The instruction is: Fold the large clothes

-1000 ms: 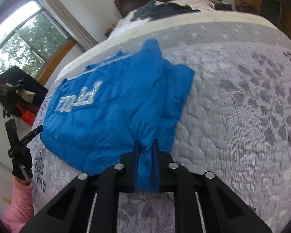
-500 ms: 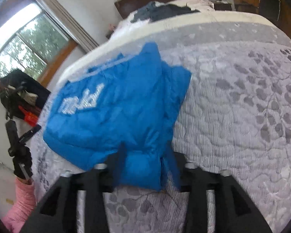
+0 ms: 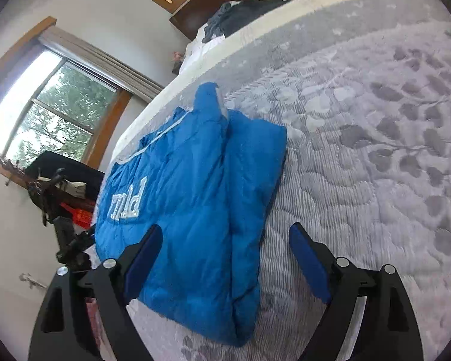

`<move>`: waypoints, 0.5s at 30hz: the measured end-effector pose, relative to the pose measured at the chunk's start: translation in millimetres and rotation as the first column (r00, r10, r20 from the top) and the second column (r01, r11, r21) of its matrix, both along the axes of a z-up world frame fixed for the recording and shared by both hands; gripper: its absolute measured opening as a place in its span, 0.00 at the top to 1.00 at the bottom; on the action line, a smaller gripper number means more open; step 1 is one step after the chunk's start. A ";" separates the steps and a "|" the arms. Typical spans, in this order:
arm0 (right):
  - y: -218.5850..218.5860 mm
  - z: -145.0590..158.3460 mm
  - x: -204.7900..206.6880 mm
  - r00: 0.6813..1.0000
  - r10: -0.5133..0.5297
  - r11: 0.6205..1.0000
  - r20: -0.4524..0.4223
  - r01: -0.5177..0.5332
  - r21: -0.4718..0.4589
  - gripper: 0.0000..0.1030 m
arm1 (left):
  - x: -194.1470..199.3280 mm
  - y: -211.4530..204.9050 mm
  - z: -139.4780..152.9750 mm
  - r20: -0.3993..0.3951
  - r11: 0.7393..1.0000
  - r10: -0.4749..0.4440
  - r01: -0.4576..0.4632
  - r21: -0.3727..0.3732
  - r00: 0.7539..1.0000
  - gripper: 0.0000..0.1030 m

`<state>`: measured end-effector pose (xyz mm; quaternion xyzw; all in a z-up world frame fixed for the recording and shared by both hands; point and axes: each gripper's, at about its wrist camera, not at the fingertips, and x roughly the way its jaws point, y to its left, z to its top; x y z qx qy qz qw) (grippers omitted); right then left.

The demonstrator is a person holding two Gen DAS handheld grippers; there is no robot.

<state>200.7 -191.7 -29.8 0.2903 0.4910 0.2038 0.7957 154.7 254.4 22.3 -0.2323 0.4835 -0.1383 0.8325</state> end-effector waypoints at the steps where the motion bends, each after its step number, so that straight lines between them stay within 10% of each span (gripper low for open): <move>1: 1.0 -4.4 4.0 1.000 0.009 1.000 -0.008 -0.009 0.007 0.16 | 4.2 1.8 -4.1 -0.008 1.000 -0.002 0.001 -0.020 1.000 0.27; 11: 38.8 -21.1 29.0 0.995 0.100 0.994 -0.004 -0.100 0.048 0.28 | 41.9 -20.5 -26.8 -0.044 0.988 -0.052 0.045 -0.148 0.998 0.18; 15: 44.5 -16.4 25.0 0.995 0.096 0.994 0.007 -0.096 0.052 0.52 | 37.8 -31.4 -22.5 -0.047 0.996 -0.025 0.021 -0.089 0.999 0.45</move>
